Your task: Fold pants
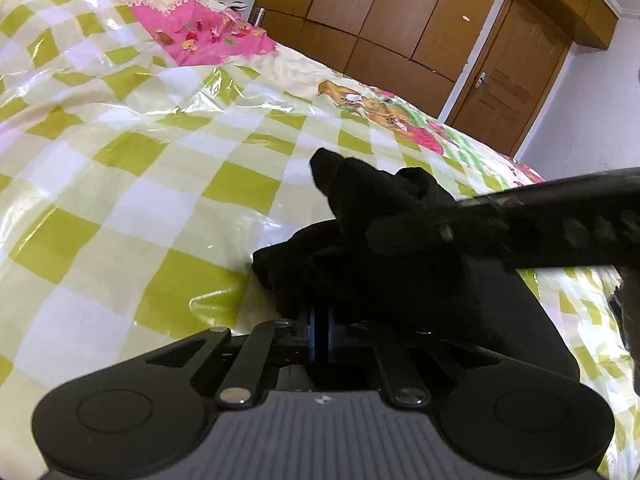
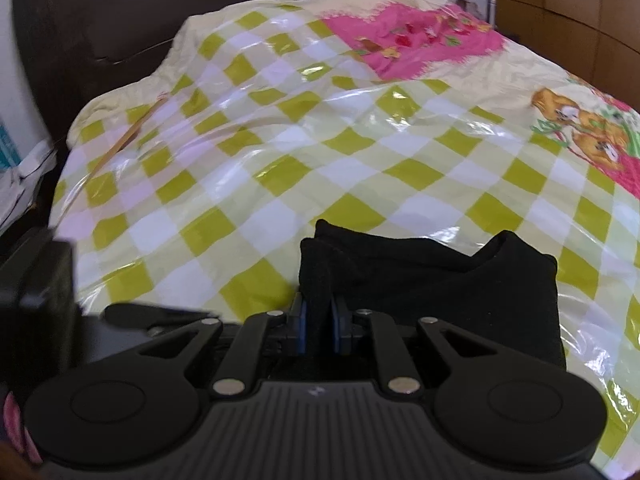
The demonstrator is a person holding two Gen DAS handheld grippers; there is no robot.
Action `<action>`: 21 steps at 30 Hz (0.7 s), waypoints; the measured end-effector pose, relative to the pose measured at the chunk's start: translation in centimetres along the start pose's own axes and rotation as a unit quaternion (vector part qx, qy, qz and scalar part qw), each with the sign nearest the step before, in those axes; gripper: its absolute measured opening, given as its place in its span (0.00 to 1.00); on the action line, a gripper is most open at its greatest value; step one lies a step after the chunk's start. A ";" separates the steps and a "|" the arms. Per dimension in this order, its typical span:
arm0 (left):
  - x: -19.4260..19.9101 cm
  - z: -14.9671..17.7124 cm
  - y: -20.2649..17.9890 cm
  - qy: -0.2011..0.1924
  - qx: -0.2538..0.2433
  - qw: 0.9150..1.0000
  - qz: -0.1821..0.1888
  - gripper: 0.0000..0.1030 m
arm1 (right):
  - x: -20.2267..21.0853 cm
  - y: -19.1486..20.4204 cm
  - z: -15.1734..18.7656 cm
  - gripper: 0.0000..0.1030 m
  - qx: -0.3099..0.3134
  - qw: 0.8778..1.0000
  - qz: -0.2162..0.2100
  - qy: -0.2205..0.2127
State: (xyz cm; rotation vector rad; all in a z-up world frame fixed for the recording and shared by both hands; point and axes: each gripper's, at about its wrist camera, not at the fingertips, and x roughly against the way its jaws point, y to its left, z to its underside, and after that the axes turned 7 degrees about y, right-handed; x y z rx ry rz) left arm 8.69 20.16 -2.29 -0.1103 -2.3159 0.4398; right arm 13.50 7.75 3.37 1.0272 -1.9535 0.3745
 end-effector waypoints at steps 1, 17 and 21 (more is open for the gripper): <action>-0.2 -0.1 -0.1 -0.001 0.000 1.000 -0.001 0.18 | 0.2 0.3 0.1 0.12 0.002 1.000 -0.002 -0.001; 8.5 1.2 -2.1 -0.071 0.006 0.997 0.021 0.24 | -1.6 -2.5 -0.3 0.29 -0.081 0.994 -0.073 -0.013; 7.1 0.8 -5.3 -0.063 -0.037 0.995 0.061 0.25 | 1.1 -5.4 -1.2 0.29 -0.111 0.987 -0.100 -0.064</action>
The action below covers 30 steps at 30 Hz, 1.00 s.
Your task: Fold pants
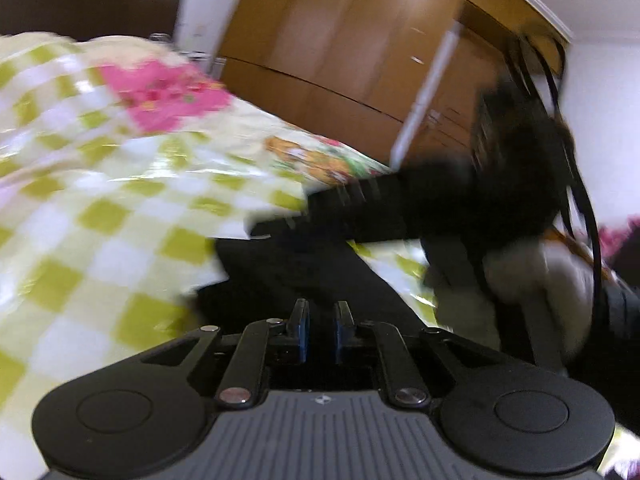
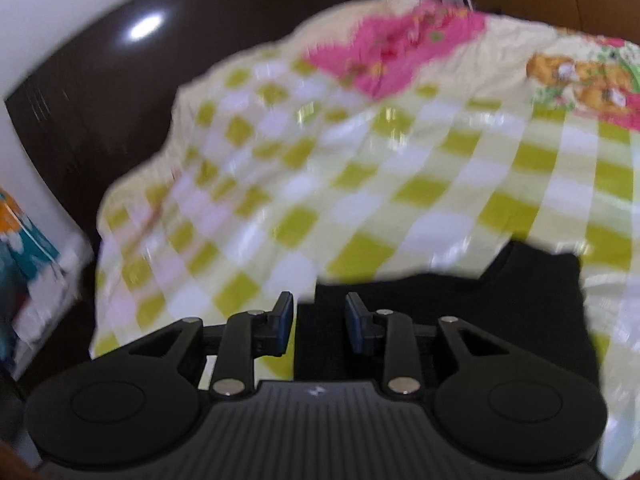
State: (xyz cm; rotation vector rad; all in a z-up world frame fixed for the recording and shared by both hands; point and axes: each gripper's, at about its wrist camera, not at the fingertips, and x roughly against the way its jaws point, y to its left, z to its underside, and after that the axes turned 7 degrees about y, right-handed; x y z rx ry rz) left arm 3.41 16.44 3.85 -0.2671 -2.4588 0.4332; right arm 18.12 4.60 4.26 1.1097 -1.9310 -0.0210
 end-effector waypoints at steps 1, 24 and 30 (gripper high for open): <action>-0.9 0.0 -0.4 0.009 -0.010 1.000 -0.003 0.25 | 0.4 -0.5 -0.4 0.29 0.002 1.000 0.006 -0.004; -5.5 0.5 1.1 0.093 -0.025 0.994 -0.056 0.25 | 6.3 -13.1 9.7 0.48 -0.184 0.982 0.033 0.036; -6.6 0.1 1.4 0.108 -0.065 0.989 -0.072 0.25 | 6.6 -10.6 12.7 0.40 -0.207 0.977 0.029 0.045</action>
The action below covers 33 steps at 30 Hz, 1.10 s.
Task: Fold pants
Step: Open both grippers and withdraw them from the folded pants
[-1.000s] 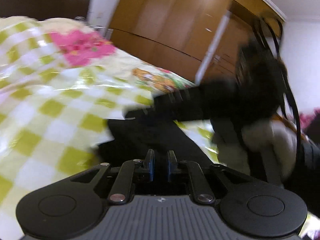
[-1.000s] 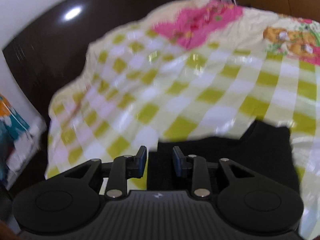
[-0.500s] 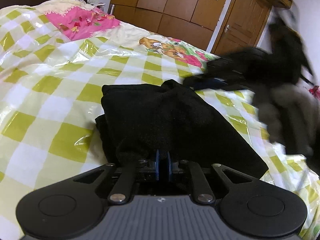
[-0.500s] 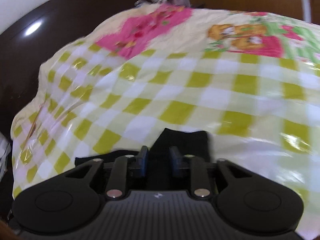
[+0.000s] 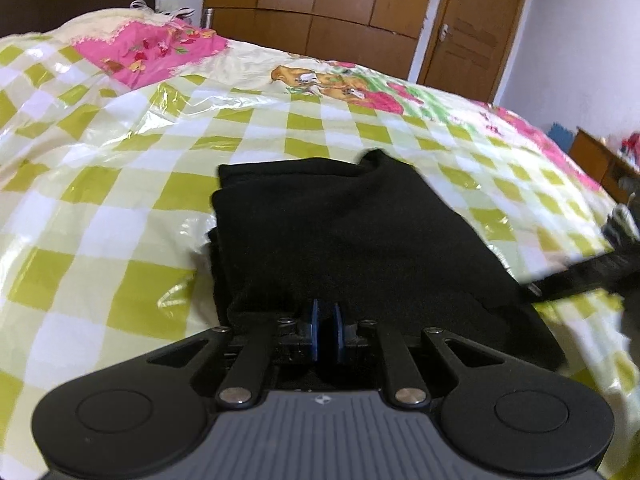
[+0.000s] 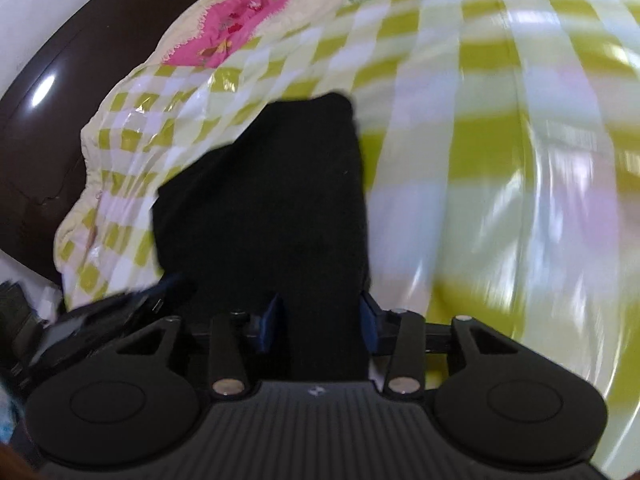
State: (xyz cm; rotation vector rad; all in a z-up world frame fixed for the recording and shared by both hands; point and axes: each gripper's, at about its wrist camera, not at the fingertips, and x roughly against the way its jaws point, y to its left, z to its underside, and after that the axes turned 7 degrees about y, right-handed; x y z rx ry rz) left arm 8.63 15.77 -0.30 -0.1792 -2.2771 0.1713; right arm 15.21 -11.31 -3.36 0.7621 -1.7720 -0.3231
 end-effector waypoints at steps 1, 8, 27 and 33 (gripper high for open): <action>-0.2 -0.2 0.3 0.002 -0.006 1.000 0.005 0.25 | 0.1 0.3 0.9 0.39 -0.003 1.000 0.002 0.001; 2.1 -1.1 0.1 -0.006 -0.035 0.999 0.003 0.26 | 3.3 3.3 2.4 0.38 0.052 0.994 0.074 -0.066; 1.7 -1.7 0.3 -0.015 0.002 1.000 -0.022 0.30 | -4.4 6.2 -7.5 0.31 0.120 0.978 0.140 -0.100; 3.6 -1.0 -0.3 -0.023 0.016 0.999 -0.034 0.36 | -1.3 8.1 -4.5 0.36 0.166 0.966 0.143 -0.137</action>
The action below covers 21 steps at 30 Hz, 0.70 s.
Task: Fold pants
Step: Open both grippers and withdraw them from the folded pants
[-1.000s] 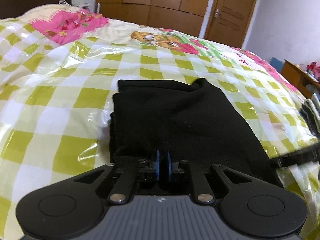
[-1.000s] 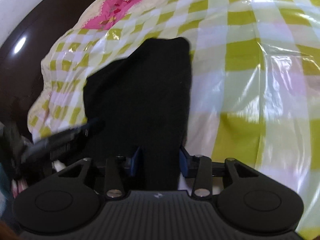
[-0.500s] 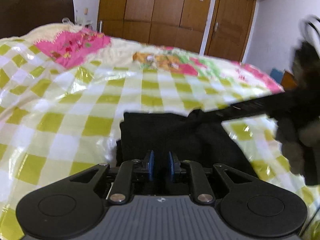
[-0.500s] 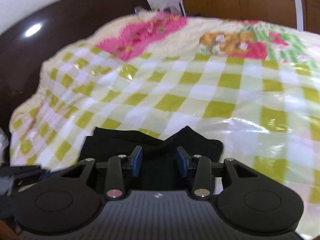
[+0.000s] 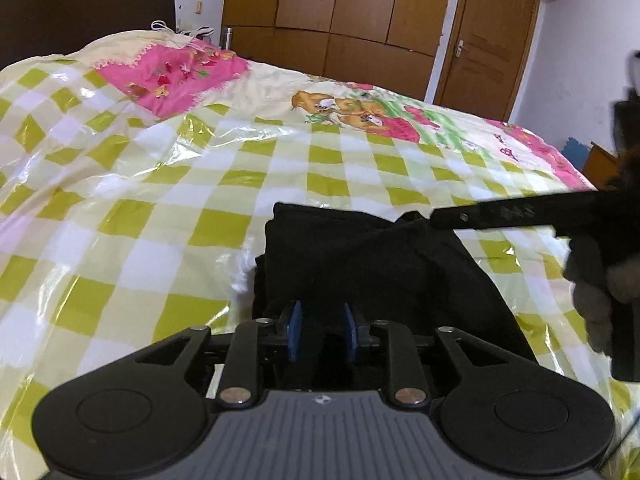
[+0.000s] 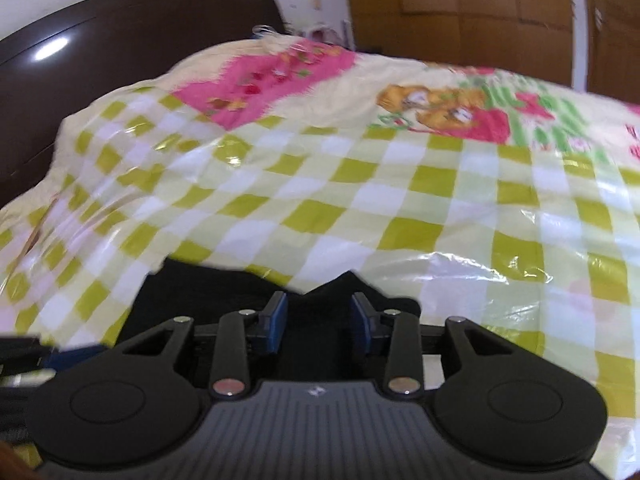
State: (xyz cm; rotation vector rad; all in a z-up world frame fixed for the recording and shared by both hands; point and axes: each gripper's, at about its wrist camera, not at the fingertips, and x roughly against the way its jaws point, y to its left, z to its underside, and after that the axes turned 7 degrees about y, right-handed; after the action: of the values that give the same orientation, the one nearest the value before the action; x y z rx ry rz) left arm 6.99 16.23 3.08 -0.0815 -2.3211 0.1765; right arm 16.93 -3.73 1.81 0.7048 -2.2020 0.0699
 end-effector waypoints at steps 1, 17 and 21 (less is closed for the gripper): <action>-0.2 0.2 -0.2 0.010 -0.001 1.000 -0.007 0.37 | 0.0 0.4 0.5 0.36 0.010 1.000 0.000 0.003; 2.8 3.1 -3.7 0.014 0.007 0.999 -0.050 0.58 | 5.7 1.9 6.7 0.35 -0.038 0.999 -0.006 0.033; 3.5 4.0 -5.5 0.008 -0.007 0.997 -0.071 0.67 | 7.6 2.0 9.2 0.35 -0.058 0.998 -0.015 0.031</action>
State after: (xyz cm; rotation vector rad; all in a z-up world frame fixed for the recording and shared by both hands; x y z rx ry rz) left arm 1.67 10.81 3.67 0.0754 -2.3028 0.0868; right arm 5.64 -8.11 1.37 0.6620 -2.1163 -0.0513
